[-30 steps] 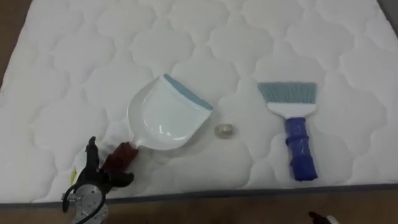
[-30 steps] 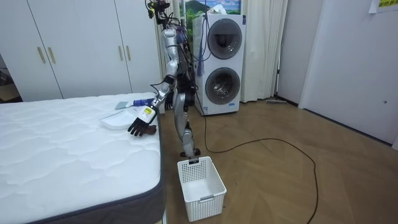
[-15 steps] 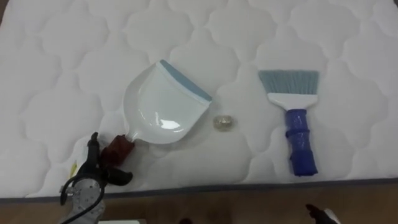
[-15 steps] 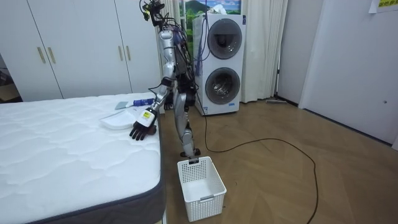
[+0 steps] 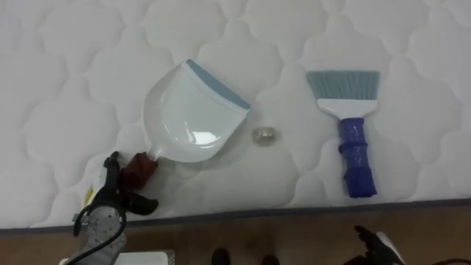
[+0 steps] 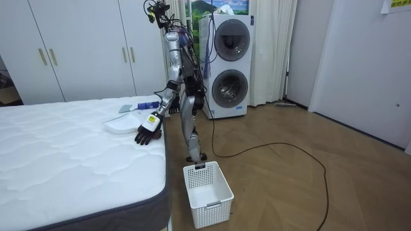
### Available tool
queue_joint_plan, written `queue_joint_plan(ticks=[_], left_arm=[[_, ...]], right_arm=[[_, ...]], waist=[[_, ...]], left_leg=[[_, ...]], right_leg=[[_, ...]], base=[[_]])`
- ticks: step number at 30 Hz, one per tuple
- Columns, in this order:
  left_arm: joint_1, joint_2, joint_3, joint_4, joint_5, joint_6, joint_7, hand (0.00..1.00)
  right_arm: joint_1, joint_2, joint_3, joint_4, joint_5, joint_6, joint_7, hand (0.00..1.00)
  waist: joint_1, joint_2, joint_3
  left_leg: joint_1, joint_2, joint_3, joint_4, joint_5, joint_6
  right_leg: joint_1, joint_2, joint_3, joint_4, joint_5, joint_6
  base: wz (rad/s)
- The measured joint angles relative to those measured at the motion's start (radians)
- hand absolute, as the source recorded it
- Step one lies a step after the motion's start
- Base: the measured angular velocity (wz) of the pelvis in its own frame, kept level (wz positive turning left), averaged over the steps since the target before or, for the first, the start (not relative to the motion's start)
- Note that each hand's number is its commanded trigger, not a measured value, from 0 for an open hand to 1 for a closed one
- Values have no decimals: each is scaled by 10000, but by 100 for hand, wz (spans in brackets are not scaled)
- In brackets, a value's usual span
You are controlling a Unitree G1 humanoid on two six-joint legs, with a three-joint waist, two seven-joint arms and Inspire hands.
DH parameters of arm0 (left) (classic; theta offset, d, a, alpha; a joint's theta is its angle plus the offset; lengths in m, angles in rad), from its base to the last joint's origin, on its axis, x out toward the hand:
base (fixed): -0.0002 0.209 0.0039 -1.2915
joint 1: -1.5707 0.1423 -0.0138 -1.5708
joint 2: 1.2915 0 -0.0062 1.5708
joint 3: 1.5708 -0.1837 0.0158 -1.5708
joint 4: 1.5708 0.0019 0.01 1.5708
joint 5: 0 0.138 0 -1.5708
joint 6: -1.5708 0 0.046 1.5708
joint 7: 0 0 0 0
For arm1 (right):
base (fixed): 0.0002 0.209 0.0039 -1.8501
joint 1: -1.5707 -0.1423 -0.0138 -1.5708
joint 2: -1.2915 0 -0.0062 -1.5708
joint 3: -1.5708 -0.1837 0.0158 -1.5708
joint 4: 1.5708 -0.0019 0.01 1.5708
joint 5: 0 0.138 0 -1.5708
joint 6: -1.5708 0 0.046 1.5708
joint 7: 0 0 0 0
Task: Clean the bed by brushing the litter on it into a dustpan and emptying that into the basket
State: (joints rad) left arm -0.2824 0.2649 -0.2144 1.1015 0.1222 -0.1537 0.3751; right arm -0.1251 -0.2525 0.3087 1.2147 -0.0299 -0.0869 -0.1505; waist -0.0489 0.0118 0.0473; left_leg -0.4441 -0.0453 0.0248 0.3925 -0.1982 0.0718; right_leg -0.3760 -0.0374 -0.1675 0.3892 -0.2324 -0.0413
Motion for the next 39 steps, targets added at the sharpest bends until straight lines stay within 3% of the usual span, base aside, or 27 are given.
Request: queue_joint_plan(ticks=[11,13,18,22,25,30,34,39], left_arm=[[-151,49,-167,6,301,186,69,0],[-209,49,-179,28,409,250,64,100],[-451,63,-364,219,430,585,202,100],[-706,416,-431,234,441,843,486,100],[-830,491,-461,253,433,1020,570,100],[-834,374,-856,344,183,1253,720,100],[-794,120,-1035,607,235,1234,702,100],[-795,66,-1009,848,234,1242,711,100]], right_arm=[[113,-2,242,-134,272,20,26,0],[124,-2,244,-134,387,19,48,0],[102,-7,425,-141,484,152,227,0],[64,-55,631,-142,693,234,237,0],[65,-60,637,-151,782,243,237,0],[70,-61,650,-225,907,452,235,0],[81,-60,649,-354,930,450,226,0],[73,-55,658,-427,1004,445,227,0]], waist=[[-40,92,41],[-45,119,52],[-38,157,44],[-36,232,46],[-48,238,46],[-83,237,46],[-146,212,39],[-274,125,28]], left_leg=[[-345,2,168,220,45,76],[-356,5,195,222,46,79],[-402,10,245,241,49,83],[-385,-1,274,211,70,101],[-359,-20,290,190,84,119],[-340,-37,313,166,91,134],[-339,-26,336,160,93,134],[-312,-2,473,159,97,134]], right_leg=[[-468,-101,-41,439,-2,2],[-482,-111,-95,451,-2,2],[-610,-151,-131,612,-3,2],[-613,-170,-129,617,-6,4],[-592,-191,-128,612,-6,4],[-578,-216,-138,611,-6,5],[-607,-205,-98,628,-6,5],[-629,-188,31,629,-6,5]], base=[[-2],[0],[-1],[0],[0],[0],[-1],[-7]])
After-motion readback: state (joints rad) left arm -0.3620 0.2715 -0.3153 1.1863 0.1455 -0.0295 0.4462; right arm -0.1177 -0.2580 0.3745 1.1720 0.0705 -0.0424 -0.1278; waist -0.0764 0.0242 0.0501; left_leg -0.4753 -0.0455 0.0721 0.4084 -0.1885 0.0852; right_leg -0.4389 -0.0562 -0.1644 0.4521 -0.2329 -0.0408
